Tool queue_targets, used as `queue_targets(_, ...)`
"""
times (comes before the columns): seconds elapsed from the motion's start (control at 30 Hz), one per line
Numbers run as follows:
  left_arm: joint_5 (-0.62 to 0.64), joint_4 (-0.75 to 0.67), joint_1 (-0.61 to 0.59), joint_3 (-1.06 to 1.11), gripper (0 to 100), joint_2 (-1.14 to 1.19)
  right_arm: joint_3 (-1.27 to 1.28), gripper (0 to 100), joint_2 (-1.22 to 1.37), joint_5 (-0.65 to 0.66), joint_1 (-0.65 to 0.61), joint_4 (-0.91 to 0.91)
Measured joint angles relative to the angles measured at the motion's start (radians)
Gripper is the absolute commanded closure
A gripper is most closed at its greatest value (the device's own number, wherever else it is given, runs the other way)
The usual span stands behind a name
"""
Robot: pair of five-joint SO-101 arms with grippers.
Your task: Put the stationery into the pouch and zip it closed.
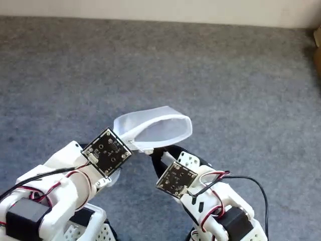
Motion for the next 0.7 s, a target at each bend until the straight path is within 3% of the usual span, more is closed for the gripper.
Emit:
queue_targets(0.43, 0.023, -0.308, 0.009, 0.199, 77, 0.002, 0.0, 99.4, 0.0, 0.0, 0.0, 0.0)
queue_targets(0.57, 0.023, -0.377, 0.069, 0.259, 77, 0.006, 0.0, 99.4, 0.0, 0.0, 0.0, 0.0)
queue_targets(0.7, 0.023, -0.443, 0.137, 0.308, 85, 0.002, 0.0, 99.4, 0.005, 0.0, 0.003, 0.0)
